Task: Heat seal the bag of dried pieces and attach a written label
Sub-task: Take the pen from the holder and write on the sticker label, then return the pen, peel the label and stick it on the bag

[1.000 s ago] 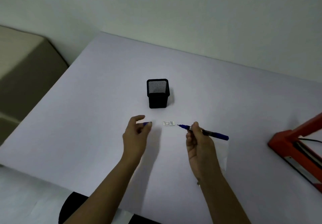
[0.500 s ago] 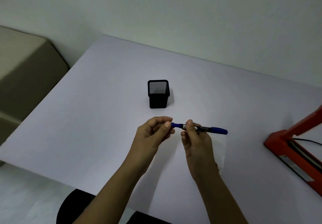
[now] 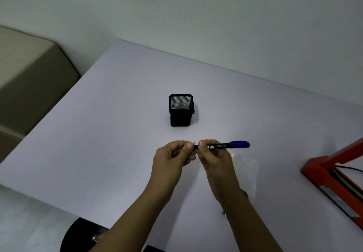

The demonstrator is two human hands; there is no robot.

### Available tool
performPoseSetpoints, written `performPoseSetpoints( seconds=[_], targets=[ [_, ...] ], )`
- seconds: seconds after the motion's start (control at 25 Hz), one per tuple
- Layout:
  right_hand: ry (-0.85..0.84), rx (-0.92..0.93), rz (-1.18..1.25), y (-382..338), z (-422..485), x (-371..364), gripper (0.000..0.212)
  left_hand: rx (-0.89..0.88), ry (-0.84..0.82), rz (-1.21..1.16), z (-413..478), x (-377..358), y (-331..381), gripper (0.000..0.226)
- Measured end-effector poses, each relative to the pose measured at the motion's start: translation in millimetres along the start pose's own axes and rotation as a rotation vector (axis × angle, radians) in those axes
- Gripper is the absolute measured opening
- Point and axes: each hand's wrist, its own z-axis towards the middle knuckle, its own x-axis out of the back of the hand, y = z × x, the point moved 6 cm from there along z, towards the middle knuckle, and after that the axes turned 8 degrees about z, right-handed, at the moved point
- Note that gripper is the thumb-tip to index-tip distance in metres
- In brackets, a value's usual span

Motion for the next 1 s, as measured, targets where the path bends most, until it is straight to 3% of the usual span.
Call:
performPoseSetpoints(
  seconds=[0.08,0.16,0.24,0.4,0.56,0.72,1.0],
  targets=[
    [0.049,-0.034,0.048,-5.1,19.2,3.4,0.007,0.070,0.028,-0.092,14.7,0.2,-8.2,0.014],
    [0.209,-0.012,0.102,-14.4,46.8,19.6,0.008,0.093,0.015,-0.125,31.9,2.4,-10.3,0.012],
    [0.288,0.056,0.067,-22.8,74.9,32.4,0.014,0.059,-0.010,-0.037,50.9,3.8,-5.4,0.018],
    [0.226,0.258,-0.253,-42.3,132.7,19.3,0.015,-0.077,0.251,0.362,108.8,24.9,15.7,0.040],
    [0.063,0.451,-0.617,-55.5,181.3,-21.8,0.015,-0.043,0.152,0.502,165.0,15.1,0.5,0.049],
    [-0.130,0.519,-1.027,-23.1,198.6,-48.9,0.021,-0.083,0.106,0.440,173.3,6.8,-21.7,0.042],
    [-0.184,0.583,-1.128,-6.6,199.4,-55.5,0.023,-0.083,0.142,0.451,180.6,6.3,-27.2,0.038]
  ],
)
